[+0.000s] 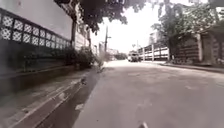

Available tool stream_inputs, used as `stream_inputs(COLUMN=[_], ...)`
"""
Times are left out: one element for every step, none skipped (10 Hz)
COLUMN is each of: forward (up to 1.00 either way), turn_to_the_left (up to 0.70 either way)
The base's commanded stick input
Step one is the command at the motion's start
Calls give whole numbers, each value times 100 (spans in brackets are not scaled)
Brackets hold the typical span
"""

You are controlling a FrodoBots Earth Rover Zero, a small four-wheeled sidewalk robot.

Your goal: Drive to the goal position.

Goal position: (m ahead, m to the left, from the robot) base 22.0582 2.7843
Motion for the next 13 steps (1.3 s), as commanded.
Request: stream_inputs(forward=[70,70,70,70,70,70,70,70,70,70,70,70,70], turn_to_the_left=[0,0,0,0,0,0,0,0,0,0,0,0,0])
